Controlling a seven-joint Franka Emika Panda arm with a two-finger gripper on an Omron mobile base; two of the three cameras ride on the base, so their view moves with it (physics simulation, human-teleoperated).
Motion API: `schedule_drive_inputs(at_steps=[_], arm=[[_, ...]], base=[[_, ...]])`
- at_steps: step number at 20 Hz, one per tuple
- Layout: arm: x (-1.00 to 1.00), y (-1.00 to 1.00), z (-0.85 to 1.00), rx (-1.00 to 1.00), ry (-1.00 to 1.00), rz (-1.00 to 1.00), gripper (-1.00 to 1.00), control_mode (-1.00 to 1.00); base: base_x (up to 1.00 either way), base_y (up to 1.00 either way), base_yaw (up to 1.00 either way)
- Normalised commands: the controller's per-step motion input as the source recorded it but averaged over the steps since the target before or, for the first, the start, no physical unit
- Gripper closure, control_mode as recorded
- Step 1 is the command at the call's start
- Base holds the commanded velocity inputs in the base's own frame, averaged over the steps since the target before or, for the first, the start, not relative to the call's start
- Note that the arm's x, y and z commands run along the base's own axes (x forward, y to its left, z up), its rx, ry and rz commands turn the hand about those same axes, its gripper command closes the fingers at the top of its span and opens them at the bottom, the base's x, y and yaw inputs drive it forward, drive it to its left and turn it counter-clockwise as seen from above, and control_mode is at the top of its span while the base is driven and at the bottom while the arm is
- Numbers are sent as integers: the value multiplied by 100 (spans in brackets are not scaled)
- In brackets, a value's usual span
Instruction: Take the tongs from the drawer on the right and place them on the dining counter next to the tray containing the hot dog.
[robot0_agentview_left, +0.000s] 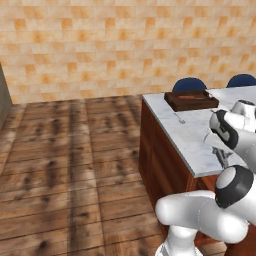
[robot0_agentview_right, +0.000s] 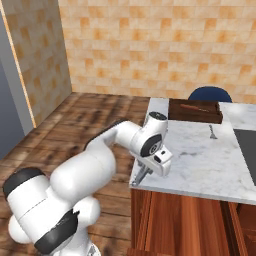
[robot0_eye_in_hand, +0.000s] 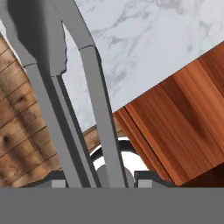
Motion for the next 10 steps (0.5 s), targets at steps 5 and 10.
schedule_drive_inputs(at_steps=[5,10], arm=[[7,60,2,0,-8,-9,100,-100],[4,58,7,0,-1,-10,100,-100]], base=[[0,0,0],[0,0,0]])
